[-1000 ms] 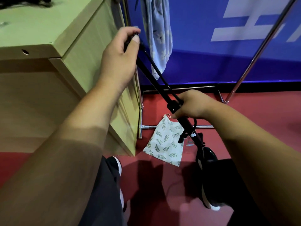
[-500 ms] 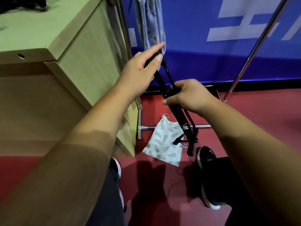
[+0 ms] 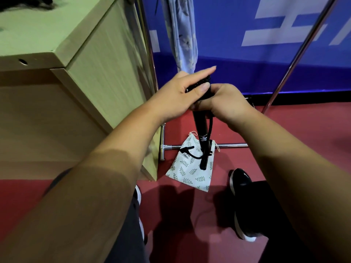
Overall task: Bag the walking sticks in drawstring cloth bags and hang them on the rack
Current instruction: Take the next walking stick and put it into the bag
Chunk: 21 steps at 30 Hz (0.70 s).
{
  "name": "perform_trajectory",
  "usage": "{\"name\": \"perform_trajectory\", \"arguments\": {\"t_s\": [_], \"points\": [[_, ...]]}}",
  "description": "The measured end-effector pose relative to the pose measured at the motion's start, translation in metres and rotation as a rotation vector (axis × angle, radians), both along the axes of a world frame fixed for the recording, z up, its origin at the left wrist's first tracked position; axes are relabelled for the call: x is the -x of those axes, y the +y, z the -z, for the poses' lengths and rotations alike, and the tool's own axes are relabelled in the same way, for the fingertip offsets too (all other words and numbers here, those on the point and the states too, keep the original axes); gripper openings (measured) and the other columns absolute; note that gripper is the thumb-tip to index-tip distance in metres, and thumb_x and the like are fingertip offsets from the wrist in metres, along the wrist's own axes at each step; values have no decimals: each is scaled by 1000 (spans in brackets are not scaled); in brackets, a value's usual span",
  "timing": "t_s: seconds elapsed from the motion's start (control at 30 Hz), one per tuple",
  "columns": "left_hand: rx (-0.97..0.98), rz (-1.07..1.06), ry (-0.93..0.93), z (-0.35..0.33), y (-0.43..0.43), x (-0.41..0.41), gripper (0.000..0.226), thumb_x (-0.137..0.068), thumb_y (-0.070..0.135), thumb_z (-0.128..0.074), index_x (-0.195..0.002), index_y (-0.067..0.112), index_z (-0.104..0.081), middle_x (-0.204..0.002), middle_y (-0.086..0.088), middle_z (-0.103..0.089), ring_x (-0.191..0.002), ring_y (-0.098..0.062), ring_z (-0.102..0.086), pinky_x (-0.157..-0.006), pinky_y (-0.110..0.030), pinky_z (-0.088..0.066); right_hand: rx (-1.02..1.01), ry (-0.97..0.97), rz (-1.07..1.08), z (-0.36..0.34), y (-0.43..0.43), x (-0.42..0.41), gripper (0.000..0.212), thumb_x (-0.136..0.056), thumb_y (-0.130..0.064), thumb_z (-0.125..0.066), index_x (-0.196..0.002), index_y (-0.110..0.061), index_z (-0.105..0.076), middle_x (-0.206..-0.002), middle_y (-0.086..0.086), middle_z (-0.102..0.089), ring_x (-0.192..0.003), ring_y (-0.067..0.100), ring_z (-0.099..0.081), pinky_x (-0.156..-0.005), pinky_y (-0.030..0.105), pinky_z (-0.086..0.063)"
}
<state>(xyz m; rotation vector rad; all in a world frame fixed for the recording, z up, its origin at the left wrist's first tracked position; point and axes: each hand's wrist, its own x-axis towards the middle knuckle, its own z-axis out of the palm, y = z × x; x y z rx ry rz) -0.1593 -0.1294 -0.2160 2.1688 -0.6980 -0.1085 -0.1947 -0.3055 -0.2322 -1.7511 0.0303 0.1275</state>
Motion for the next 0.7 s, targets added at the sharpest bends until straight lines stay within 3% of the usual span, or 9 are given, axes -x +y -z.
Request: {"name": "perform_trajectory", "arguments": {"t_s": [0.13, 0.23, 0.33, 0.4, 0.47, 0.53, 0.6, 0.63, 0.7], "points": [[22, 18, -13, -1, 3, -1, 52, -107, 46, -58, -157, 50, -44, -117, 5, -52, -112, 0, -56, -106, -15, -40, -18, -13, -4, 0, 1, -1, 25, -80, -9, -89, -104, -10, -81, -97, 17, -81, -78, 17, -70, -73, 33, -53], [150, -48, 129, 3, 4, -5, 80, -96, 50, -72, -164, 42, -30, -138, 7, -63, -129, -3, -60, -116, -26, -41, -45, -18, -17, -3, -1, -4, 32, -82, -12, -90, -112, -14, -81, -102, 12, -81, -83, 23, -75, -73, 35, -52], [238, -223, 362, 9, 7, -12, 121, -71, 70, -80, -167, 24, -23, -120, 14, -74, -117, -2, -69, -114, -36, -46, -89, -28, 58, -8, -5, -9, 29, -83, -15, -90, -110, -18, -80, -98, 2, -80, -83, 16, -73, -72, 33, -53], [246, -247, 484, 16, 11, -16, 131, -62, 69, -84, -167, 20, -23, -119, 12, -75, -109, -8, -72, -102, -34, -50, -140, -28, 114, -10, -6, -11, 26, -84, -12, -89, -107, -17, -79, -89, 0, -77, -76, 12, -70, -67, 29, -55], [262, -186, 606, 23, 12, -18, 125, -60, 43, -89, -164, 15, -27, -117, 7, -74, -96, -7, -72, -79, -26, -47, -210, -17, 138, -12, -6, -11, 25, -84, -9, -87, -106, -14, -76, -83, -2, -76, -68, 10, -70, -64, 25, -55], [223, -81, 658, 32, 11, -17, 110, -54, 18, -84, -155, 12, -42, -128, -2, -72, -99, -10, -68, -69, -22, -46, -268, -11, 142, -14, -5, -11, 25, -85, -6, -86, -106, -14, -76, -84, 0, -74, -67, 12, -70, -65, 26, -57], [110, -10, 584, 43, 7, -13, 91, -59, 13, -83, -146, 17, -55, -133, 2, -71, -119, -13, -66, -97, -30, -55, -308, -8, 142, -16, -4, -11, 24, -85, -7, -87, -105, -14, -76, -88, 2, -73, -70, 14, -68, -68, 27, -58], [65, 9, 532, 47, 5, -9, 83, -65, 15, -84, -144, 20, -58, -133, 4, -72, -125, -14, -66, -112, -36, -50, -321, -5, 139, -17, -3, -11, 24, -85, -9, -87, -106, -14, -76, -88, 2, -73, -69, 14, -66, -68, 28, -58], [45, -14, 494, 53, 1, -8, 72, -71, 20, -86, -140, 22, -62, -129, 1, -75, -128, -18, -66, -119, -43, -45, -338, 4, 136, -18, -3, -11, 26, -86, -11, -87, -110, -13, -77, -87, 2, -72, -64, 13, -62, -67, 30, -57]]}}
